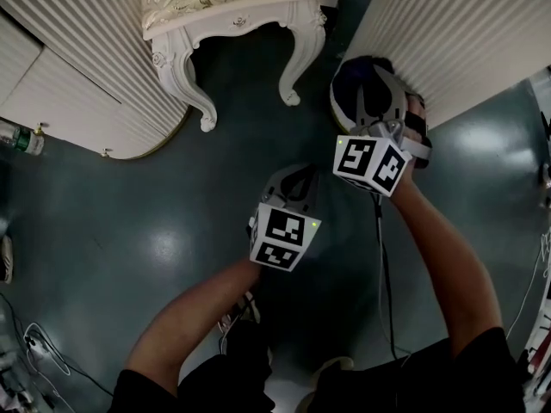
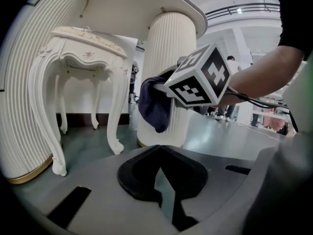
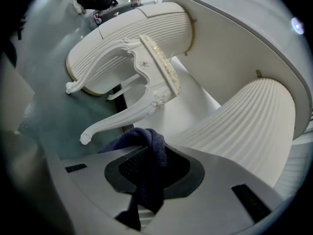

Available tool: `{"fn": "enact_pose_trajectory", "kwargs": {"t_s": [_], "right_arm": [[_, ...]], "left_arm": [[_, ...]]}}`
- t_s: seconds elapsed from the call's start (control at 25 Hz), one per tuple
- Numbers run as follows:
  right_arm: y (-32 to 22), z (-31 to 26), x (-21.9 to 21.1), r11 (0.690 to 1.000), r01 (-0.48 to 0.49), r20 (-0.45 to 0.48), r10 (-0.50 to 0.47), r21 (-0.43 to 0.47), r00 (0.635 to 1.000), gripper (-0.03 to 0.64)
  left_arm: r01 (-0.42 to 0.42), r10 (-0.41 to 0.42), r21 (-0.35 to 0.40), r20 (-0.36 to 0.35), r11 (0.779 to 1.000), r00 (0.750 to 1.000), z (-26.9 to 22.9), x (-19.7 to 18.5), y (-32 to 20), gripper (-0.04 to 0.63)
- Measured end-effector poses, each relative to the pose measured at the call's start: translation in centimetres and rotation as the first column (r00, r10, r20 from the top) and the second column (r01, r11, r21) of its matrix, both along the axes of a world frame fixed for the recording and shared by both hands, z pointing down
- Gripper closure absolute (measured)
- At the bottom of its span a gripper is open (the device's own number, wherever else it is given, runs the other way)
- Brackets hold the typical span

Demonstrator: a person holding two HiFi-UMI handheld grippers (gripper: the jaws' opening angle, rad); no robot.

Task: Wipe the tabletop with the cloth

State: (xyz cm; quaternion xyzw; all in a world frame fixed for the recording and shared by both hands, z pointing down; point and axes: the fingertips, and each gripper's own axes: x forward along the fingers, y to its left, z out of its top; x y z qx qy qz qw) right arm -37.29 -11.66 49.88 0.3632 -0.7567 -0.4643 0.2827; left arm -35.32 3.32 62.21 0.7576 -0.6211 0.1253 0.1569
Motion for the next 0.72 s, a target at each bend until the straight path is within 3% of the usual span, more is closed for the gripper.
{"fn": "enact_pose_trajectory", "kwargs": {"t_s": [0.56, 0.72], "right_arm": [[-0.5, 8.7, -0.2, 0.996, -0.052, -0.106, 0.044, -0.071, 0.993, 0.553], [-0.5, 12.3, -0.2, 0.995, -0.061, -0.209, 0.042, -0.081, 0.977, 0.554]], "left_arm": [[0.001, -0.001, -0.077, 0.010, 0.997, 1.000, 4.6, -2.3, -0.5, 0.592], [0.031, -0.029, -0.113, 0.017, 0.993, 0.999, 6.0, -3.7, 0.5, 0.592]]}}
